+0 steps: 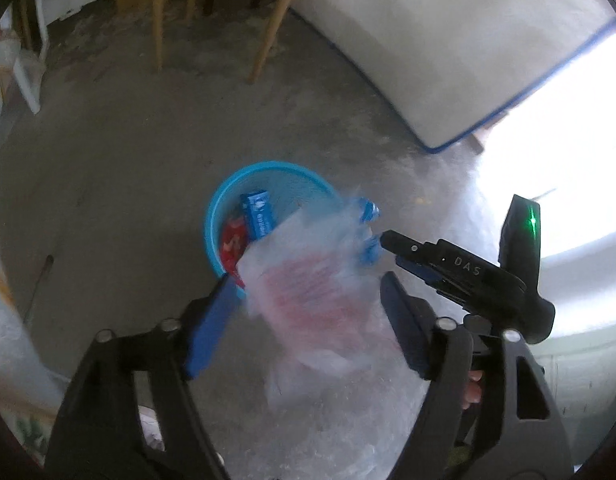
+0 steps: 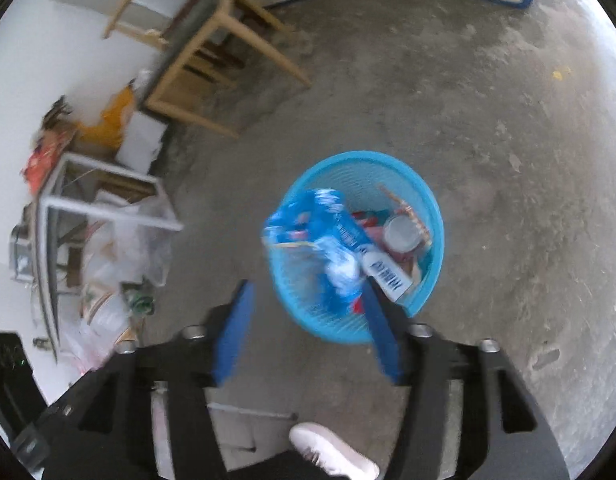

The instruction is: Collect trash

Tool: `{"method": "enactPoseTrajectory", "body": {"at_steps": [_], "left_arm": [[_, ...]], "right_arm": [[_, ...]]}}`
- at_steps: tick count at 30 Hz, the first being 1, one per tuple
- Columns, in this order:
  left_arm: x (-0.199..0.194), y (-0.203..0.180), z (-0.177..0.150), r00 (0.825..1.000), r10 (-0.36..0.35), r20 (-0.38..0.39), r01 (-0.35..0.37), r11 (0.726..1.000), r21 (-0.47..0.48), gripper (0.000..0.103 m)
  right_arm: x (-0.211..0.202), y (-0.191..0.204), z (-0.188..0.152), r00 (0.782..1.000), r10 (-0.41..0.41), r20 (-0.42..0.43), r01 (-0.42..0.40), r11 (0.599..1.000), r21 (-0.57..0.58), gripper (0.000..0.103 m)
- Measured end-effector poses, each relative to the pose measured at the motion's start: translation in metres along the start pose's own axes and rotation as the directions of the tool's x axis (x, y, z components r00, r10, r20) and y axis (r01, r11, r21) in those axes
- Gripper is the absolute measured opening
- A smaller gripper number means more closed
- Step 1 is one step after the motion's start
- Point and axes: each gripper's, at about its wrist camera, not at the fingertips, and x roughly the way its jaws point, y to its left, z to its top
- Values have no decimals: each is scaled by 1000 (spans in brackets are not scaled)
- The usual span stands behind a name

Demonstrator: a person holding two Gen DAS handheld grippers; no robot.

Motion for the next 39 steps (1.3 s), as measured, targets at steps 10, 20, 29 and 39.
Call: {"method": "enactPoseTrajectory", "body": {"at_steps": [10, 20, 29, 39], "left_arm": [[-12, 22, -15, 999, 2, 53, -1, 1000, -26, 71], [-112, 25, -50, 983, -8, 181, 3, 1000, 26, 73], [-251, 71, -156, 947, 26, 320, -49, 997, 64, 84], [-374, 172, -280, 816, 308, 489, -230, 949, -215, 86]], "right_arm": [[5, -40, -30, 1000, -27, -1, 27, 999, 27, 57], [-20, -14, -100, 1000, 9, -17, -12, 979, -206, 62], [131, -2, -202, 948, -120, -296, 5, 932, -363, 64], [300, 15, -204, 903, -299, -307, 198, 927, -319, 64]]}}
